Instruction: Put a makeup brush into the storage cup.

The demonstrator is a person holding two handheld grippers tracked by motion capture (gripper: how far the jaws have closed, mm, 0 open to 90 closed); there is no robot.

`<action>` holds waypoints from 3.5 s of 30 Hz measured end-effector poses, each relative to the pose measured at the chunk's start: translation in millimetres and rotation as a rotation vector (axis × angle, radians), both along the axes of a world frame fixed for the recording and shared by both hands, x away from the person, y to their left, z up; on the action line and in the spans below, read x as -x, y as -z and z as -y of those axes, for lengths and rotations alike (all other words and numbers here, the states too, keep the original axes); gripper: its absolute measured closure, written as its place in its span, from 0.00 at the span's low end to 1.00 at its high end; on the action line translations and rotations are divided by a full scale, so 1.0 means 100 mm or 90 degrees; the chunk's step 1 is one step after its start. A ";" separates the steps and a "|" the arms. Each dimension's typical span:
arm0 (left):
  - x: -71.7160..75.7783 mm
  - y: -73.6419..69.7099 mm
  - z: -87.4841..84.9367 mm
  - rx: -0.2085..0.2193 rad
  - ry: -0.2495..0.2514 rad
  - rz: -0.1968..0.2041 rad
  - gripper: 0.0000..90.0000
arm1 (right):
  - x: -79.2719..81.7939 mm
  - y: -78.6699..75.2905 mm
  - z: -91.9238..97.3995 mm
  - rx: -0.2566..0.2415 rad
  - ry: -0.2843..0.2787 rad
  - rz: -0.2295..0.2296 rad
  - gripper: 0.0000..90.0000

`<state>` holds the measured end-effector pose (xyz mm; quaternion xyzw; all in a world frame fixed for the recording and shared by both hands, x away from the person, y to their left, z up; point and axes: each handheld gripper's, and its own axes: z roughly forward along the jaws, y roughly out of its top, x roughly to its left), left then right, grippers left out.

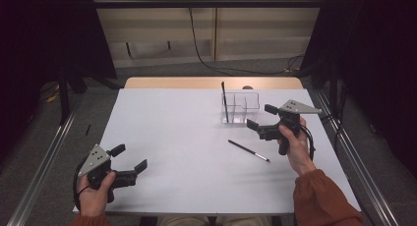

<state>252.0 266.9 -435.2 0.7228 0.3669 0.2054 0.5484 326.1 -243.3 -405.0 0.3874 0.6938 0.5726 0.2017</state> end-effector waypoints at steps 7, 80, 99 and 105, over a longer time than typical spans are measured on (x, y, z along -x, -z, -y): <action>0.01 -0.01 0.00 -0.001 0.004 0.003 0.03 | 0.15 0.03 0.05 0.015 0.017 0.000 0.01; 0.08 0.00 -0.04 -0.011 0.000 0.015 0.02 | 1.10 0.36 0.46 0.019 0.064 0.032 0.01; 0.09 -0.01 -0.04 -0.006 -0.004 0.015 0.02 | 0.75 0.23 0.31 0.037 0.063 0.031 0.03; 0.06 0.01 -0.02 -0.016 -0.001 0.015 0.02 | 0.59 0.16 0.28 0.046 0.053 0.018 0.04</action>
